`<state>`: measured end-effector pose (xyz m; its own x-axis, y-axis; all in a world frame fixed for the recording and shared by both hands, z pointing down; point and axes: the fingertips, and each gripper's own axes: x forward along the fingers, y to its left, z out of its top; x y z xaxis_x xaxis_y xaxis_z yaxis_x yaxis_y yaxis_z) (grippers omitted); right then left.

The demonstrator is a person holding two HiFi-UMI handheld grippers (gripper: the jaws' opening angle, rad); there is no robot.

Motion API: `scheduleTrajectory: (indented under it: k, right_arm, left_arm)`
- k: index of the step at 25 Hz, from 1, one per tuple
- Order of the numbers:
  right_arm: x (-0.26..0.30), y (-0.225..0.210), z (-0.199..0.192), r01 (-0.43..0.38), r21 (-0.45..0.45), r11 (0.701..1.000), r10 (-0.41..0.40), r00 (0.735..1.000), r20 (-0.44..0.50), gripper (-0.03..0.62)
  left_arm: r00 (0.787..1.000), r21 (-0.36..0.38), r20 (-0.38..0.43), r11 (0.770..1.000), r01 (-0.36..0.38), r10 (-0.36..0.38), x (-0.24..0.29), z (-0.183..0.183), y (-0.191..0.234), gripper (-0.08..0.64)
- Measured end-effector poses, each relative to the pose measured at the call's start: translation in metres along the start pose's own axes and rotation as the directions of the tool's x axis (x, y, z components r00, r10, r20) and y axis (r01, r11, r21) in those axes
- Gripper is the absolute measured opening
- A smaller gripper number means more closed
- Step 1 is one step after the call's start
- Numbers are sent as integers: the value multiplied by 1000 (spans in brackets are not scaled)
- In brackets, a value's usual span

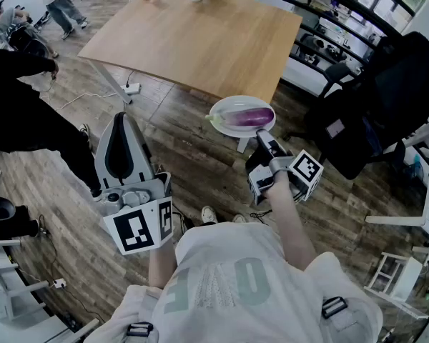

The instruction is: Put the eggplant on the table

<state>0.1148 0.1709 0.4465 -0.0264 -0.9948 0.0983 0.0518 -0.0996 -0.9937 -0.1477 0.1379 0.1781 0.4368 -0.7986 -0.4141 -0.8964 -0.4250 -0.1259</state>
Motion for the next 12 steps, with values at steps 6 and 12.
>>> scheduleTrajectory:
  k: [6,12]
  right_arm:
    - [0,-5,2,13,-3,1000,-13,1000,10,25]
    - [-1,-3,2,13,-3,1000,-13,1000,24,25]
  left_arm:
    - [1000,-6,9,1000,5,-5,2,0,1,12]
    - [1000,-13,4,1000,13,-13,4,-1,4,12]
